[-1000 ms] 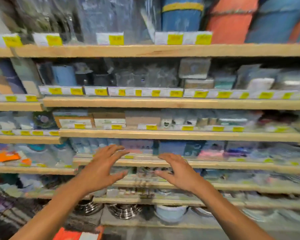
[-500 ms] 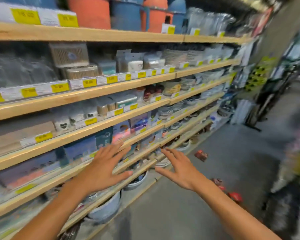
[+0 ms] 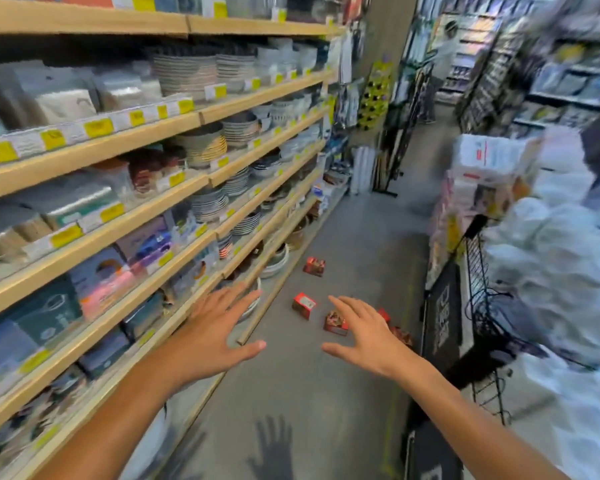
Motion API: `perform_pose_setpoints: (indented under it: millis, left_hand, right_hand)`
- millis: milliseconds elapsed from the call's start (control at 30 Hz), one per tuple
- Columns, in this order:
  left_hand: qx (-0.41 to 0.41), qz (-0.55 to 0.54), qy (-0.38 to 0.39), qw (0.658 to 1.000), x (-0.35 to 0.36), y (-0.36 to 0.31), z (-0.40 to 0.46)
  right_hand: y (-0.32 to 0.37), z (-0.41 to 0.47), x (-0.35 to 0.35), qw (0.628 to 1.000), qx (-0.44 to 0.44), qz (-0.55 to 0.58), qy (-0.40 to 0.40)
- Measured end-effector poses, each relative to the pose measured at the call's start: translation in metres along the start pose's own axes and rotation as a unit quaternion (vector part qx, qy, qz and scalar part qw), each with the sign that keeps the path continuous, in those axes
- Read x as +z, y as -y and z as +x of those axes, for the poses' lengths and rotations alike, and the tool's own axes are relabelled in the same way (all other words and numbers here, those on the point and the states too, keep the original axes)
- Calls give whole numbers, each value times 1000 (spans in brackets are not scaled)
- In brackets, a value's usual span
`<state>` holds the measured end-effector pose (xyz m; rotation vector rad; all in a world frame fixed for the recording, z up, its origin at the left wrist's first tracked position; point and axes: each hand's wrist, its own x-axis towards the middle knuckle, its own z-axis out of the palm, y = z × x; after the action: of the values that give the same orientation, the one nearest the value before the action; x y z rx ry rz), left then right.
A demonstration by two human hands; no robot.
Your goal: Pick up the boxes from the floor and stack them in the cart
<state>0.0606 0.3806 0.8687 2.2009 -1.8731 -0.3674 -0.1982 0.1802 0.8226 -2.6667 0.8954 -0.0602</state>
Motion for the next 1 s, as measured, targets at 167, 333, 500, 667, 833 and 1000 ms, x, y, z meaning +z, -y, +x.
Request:
perform_pose_setpoints:
  millis: [167, 333, 500, 667, 833, 1000]
  left_hand:
    - [19, -12, 35, 999, 9, -19, 65]
    - [48, -19, 45, 998, 13, -52, 156]
    - [73, -16, 64, 995, 30, -87, 254]
    - [95, -34, 113, 988, 59, -96, 327]
    - [88, -64, 127, 986, 78, -83, 395]
    - [105, -88, 167, 976, 101, -52, 478]
  right_hand:
    - [-59, 24, -15, 999, 25, 27, -17]
    - [-140, 52, -35, 996, 63, 61, -23]
    - [-217, 73, -56, 991, 83, 99, -38]
    - [-275, 91, -63, 984, 103, 133, -60]
    - [-316, 130, -59, 980, 135, 142, -38]
    - [-345, 175, -57, 969, 180, 162, -50]
